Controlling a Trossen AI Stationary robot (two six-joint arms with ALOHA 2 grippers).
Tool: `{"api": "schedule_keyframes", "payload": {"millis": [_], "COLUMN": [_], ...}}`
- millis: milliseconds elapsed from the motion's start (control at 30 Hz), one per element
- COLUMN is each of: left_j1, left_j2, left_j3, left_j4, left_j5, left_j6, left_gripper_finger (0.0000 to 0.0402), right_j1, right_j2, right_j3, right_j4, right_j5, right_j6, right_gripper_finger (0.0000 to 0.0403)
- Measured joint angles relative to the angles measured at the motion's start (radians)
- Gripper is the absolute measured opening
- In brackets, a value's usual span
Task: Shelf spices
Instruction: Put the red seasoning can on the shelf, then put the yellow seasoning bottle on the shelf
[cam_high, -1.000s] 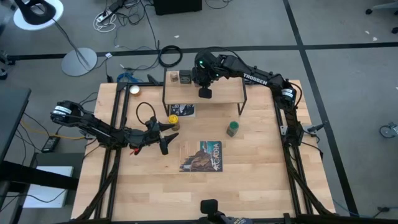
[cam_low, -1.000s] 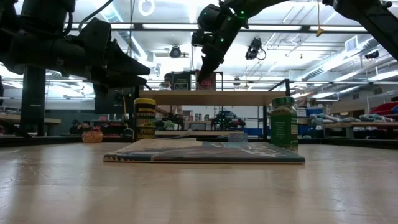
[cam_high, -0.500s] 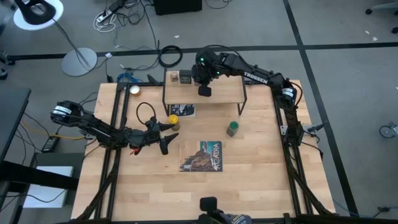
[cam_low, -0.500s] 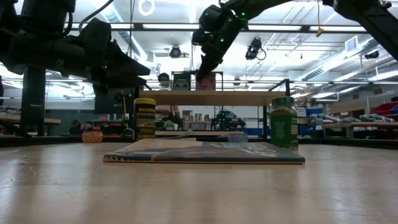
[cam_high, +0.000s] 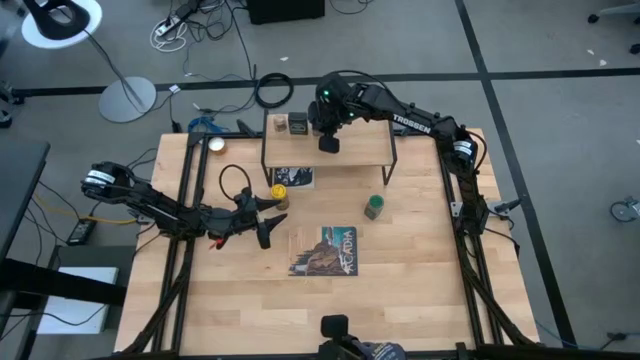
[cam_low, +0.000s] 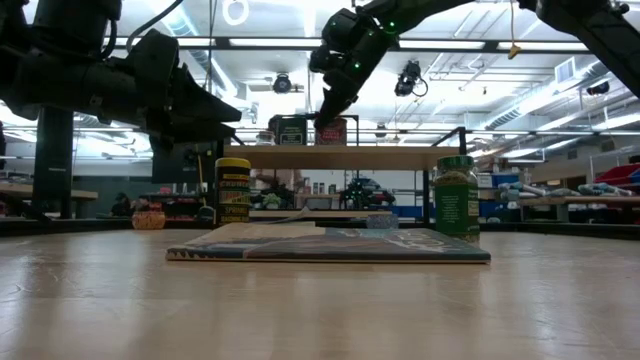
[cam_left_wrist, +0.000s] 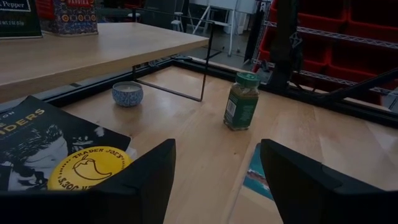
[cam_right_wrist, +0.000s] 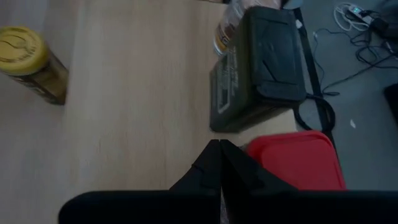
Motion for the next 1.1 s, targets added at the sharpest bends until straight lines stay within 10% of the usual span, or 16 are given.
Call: {"api": "schedule_keyframes", "payload": {"millis": [433, 1100], "left_j1": [0.0, 0.001], "left_j2": [0.0, 0.0], "left_j3": [-0.002, -0.001], "left_j4": [-0.02, -0.057], "left_j5": [-0.008, -0.015], "left_j6": [-0.02, -0.033], "left_gripper_finger": [0.0239, 0.0239], "right_j1": [0.14, 0.187], "right_j2": [-0.035, -0.472], "right_j3": [0.0, -0.042], "right_j4": [-0.029, -0.17], "right_j5": [-0.057, 0.037], "right_j6": [-0.082, 0.054], "right_gripper_finger": [0.0001, 0.0]}}
